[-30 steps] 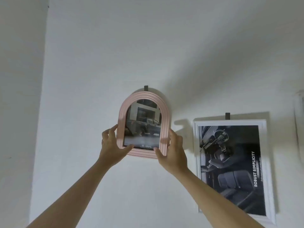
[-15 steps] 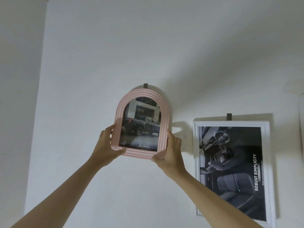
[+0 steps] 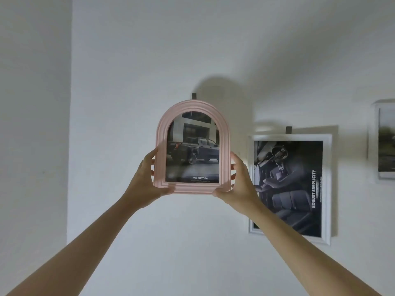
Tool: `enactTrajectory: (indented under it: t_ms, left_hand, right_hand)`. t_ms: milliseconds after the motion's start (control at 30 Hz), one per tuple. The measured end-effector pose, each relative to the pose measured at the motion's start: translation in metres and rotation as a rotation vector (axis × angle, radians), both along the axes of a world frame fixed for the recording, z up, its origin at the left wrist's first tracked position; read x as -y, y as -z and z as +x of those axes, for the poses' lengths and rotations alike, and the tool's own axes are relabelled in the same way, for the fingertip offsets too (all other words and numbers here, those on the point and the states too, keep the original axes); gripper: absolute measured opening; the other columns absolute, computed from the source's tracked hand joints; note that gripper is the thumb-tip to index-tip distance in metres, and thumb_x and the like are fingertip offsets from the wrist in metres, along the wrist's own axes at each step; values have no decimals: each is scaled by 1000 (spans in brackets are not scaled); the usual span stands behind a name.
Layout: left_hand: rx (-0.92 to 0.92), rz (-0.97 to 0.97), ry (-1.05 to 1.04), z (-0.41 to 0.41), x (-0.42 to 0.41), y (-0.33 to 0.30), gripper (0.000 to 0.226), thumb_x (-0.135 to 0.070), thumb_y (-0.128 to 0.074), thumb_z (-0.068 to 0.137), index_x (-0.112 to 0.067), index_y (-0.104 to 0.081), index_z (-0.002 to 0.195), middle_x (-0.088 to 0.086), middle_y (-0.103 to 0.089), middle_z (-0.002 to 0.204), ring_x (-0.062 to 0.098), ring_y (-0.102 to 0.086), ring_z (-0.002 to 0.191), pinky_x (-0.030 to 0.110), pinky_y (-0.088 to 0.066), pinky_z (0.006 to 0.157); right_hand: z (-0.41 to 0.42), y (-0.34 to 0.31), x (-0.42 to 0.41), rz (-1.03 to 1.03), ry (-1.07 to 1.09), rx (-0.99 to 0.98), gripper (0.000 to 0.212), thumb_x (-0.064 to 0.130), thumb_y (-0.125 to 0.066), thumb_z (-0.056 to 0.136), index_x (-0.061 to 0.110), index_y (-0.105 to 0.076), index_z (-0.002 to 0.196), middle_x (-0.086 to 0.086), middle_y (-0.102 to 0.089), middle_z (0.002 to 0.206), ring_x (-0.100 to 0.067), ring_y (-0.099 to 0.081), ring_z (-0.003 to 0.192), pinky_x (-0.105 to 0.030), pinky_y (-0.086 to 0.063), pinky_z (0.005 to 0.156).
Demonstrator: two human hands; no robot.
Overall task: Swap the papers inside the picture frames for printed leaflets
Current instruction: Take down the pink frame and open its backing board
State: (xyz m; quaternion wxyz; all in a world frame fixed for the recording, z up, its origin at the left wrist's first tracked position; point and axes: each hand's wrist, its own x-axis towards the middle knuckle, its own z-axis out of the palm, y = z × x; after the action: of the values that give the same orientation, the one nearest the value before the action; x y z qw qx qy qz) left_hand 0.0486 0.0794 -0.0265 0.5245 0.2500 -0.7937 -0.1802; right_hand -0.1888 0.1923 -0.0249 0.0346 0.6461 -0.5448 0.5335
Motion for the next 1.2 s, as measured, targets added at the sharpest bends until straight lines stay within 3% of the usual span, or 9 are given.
enactTrajectory:
  t_ms: [167, 267, 433, 533, 667, 767, 833, 1000, 1200]
  left_hand:
    - [76, 180, 120, 4, -63, 64, 115, -32, -89, 56, -45, -13, 141, -25, -43, 118, 11, -55, 96, 21, -54, 68]
    - [168, 276, 190, 2, -93, 117, 116, -36, -88, 54, -43, -12, 141, -33, -44, 113, 11, -54, 98, 22, -55, 71]
    - [299, 477, 274, -3, -137, 210, 117, -33, -89, 55, -40, -12, 142, -24, -46, 114, 12, -53, 101, 27, -55, 78]
    - [375, 569, 288, -8, -162, 254, 113, -25, -88, 59, -33, -13, 143, -24, -47, 114, 1, -50, 97, 17, -49, 75]
    - [511, 757, 301, -18, -183, 302, 112, -18, -87, 60, -30, -15, 145, -15, -48, 116, 9, -51, 105, 22, -47, 84]
    - [634, 867, 274, -32, -196, 324, 103, -22, -85, 64, -24, -22, 145, 5, -42, 140, 22, -43, 126, 36, -42, 101]
    - [619, 832, 255, -46, -205, 325, 90, -33, -81, 68, -25, -31, 142, 4, -40, 143, 18, -42, 127, 37, -39, 104]
    - [369, 756, 339, -96, -236, 293, 55, -37, -71, 78, -31, -47, 128, -8, -51, 132, 9, -51, 116, 26, -45, 91]
    - [402, 758, 394, -143, -262, 276, 46, -34, -66, 84, -36, -50, 127, -9, -51, 127, 7, -56, 108, 26, -49, 88]
  right_hand:
    - [-2, 59, -58, -23, 33, 113, 84, 32, -78, 72, 34, -29, 141, 11, -40, 131, 0, -48, 106, -6, -44, 75]
    - [4, 107, -94, -82, 86, 311, 58, 22, -72, 81, 26, -43, 130, -1, -55, 119, -15, -58, 102, -11, -52, 76]
    - [14, 196, -150, -16, 170, 542, 35, 12, -61, 88, 21, -52, 121, 0, -59, 120, -6, -60, 100, -9, -51, 69]
    - [15, 248, -177, 82, 197, 701, 34, 9, -59, 89, 24, -54, 119, -2, -62, 119, -1, -63, 88, -11, -49, 66]
    - [14, 295, -206, 165, 270, 835, 35, 6, -61, 87, 25, -60, 116, -2, -71, 87, -1, -63, 67, -12, -46, 59]
    - [12, 317, -223, 173, 304, 816, 38, 2, -62, 85, 21, -62, 118, 5, -68, 79, 2, -60, 64, -16, -46, 64]
    - [11, 327, -233, 195, 313, 773, 41, 1, -62, 85, 18, -60, 122, 11, -67, 75, 2, -61, 63, -13, -47, 63]
    - [10, 349, -250, 234, 397, 749, 42, 11, -66, 84, 12, -59, 125, -3, -73, 94, -4, -65, 75, -16, -49, 68]
    - [11, 359, -259, 229, 415, 633, 33, 8, -65, 85, 12, -62, 117, 1, -72, 88, -10, -68, 76, -26, -54, 67]
